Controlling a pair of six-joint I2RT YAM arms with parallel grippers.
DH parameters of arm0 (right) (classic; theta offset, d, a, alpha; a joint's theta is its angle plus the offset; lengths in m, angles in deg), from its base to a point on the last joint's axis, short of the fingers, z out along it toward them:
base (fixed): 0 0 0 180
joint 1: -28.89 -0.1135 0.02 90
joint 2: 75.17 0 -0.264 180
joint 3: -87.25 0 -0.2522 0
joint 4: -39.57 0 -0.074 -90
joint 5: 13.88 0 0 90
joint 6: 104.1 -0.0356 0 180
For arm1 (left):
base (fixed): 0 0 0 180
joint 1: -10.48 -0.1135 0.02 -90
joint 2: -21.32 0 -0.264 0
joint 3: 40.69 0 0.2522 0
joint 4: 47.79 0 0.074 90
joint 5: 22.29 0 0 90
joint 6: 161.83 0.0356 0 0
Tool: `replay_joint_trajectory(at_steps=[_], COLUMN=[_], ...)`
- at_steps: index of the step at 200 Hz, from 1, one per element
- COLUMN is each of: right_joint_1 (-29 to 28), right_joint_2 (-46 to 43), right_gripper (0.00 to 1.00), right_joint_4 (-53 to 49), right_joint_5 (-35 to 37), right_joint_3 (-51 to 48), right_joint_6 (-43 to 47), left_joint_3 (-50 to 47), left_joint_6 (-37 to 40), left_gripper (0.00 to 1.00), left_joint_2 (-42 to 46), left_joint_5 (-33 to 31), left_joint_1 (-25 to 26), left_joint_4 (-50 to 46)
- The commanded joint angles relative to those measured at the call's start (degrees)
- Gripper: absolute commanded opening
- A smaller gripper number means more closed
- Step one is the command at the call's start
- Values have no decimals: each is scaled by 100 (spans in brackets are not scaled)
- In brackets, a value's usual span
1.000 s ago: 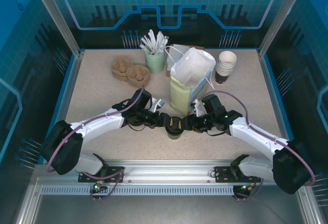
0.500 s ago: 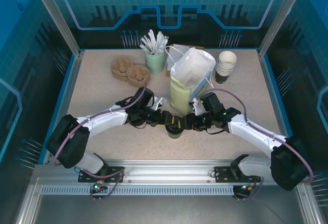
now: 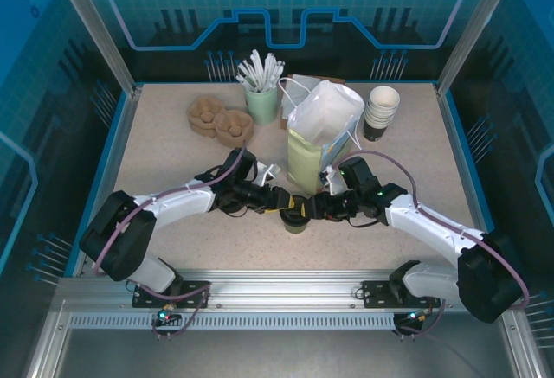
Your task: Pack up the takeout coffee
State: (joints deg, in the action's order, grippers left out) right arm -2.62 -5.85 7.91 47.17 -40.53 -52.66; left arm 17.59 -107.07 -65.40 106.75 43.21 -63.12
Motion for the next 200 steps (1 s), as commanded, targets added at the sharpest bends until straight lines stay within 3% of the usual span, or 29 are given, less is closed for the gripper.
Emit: replay_joint_trajectory(at_steps=[1,88,127,200], right_joint_1=[-66,-67,-67,-7], right_joint_2=[132,70,99,-230], right_gripper=[46,49,56,67], right_joint_4=[-178,-426,-442,-1138], right_joint_5=[195,144,96,118], right_joint_3=[-243,206,298,981], right_joint_6=[34,35,25,186], left_joint_3=[-245,393,641,1052], left_joint_6=[-186,313,493,1374], left_gripper=[51,66,66,65], left_joint_2=[-53,1047,1293,2225], left_joint_5=[-257,-870,-992,-2827], left_joint_1=[88,98,133,908], left_joint_4=[-229,-1362,-1726,-2559])
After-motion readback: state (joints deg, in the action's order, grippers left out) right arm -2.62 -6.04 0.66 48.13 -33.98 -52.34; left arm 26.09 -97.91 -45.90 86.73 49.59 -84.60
